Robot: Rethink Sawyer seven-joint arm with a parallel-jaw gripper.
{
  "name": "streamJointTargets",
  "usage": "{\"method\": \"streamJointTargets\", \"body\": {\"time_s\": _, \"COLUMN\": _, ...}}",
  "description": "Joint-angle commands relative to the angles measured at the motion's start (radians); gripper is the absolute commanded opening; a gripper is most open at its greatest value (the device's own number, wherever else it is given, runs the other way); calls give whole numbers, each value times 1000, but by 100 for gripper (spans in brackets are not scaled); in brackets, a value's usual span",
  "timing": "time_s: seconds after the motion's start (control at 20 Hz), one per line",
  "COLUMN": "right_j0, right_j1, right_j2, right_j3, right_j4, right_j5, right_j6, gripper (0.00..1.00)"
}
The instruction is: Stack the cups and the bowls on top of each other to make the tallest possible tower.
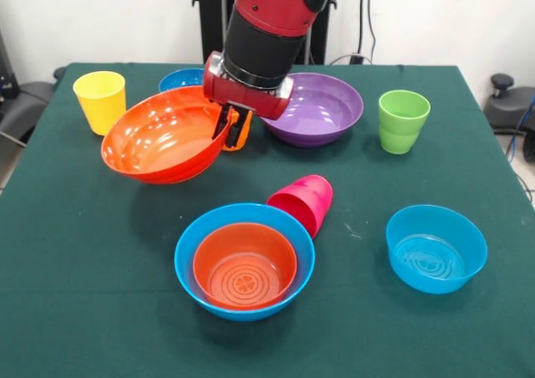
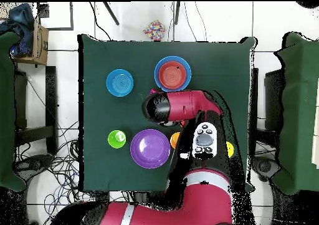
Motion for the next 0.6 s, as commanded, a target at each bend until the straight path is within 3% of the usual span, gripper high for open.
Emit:
{"method": "streamJointTargets", "body": {"time_s": 0.05, "right_j0": 26, "right_j1": -3, "right_j2": 129, "right_j3": -90, "right_j4": 34, "right_j5": 112, "right_j6": -37, "gripper": 0}}
{"method": "streamJointTargets", "body": {"time_s": 0.35, "right_j0": 25, "right_j1": 1, "right_j2": 142, "right_j3": -96, "right_j4": 38, "right_j5": 49, "right_j6": -24, "gripper": 0}}
{"method": "streamJointTargets", "body": {"time_s": 0.6, "right_j0": 33, "right_j1": 17, "right_j2": 151, "right_j3": -142, "right_j4": 52, "right_j5": 99, "right_j6": -27, "gripper": 0}}
